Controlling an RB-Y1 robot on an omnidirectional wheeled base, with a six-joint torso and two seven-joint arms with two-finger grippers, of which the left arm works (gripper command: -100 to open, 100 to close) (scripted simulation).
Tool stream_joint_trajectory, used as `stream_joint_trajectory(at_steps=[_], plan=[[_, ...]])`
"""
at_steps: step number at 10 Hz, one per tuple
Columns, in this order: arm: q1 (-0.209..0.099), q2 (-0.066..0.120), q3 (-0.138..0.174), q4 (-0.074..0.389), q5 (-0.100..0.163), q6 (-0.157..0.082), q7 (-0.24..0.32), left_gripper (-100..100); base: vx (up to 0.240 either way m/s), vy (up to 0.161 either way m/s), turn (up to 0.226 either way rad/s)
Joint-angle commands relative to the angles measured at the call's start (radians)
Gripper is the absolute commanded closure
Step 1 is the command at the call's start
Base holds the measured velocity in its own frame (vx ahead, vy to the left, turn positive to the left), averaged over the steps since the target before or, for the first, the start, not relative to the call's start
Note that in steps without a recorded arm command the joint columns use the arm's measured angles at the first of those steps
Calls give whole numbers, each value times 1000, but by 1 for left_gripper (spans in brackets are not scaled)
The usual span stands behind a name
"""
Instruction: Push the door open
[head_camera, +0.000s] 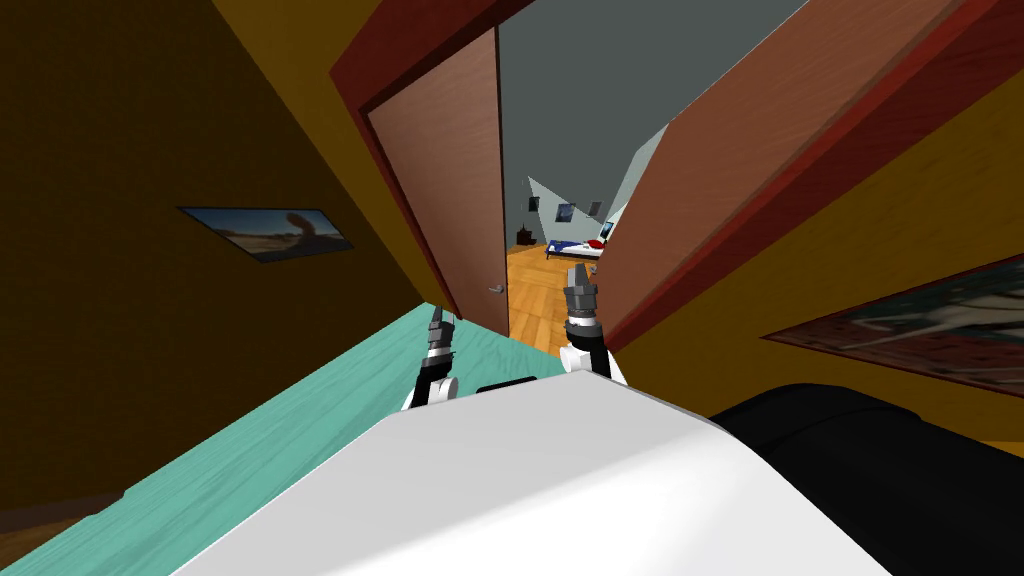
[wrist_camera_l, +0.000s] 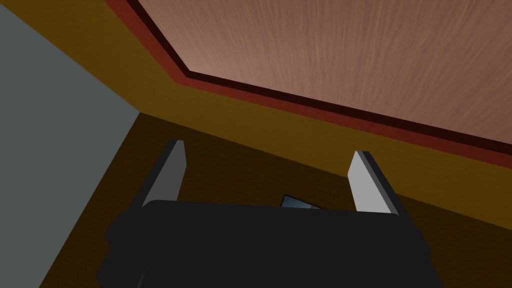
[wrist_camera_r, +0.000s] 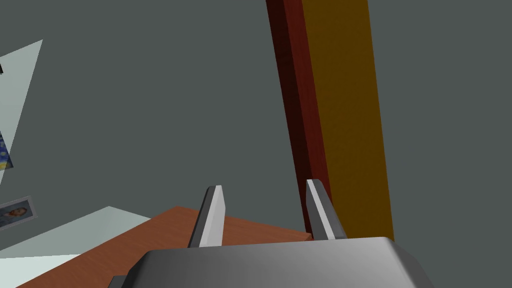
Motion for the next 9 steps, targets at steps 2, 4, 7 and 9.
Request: stream_joint_trajectory(at_steps=[2, 4, 7, 9], plan=[[-18, 9, -20, 71, -5, -16, 11, -100, 96, 40, -97], [-35, 14, -35, 130, -9, -28, 17, -100, 87, 34, -97], [-60, 20, -58, 216, -16, -47, 27, -100, 88, 49, -96], [-76, 23, -74, 274, -20, -59, 34, -100, 96, 49, -93]])
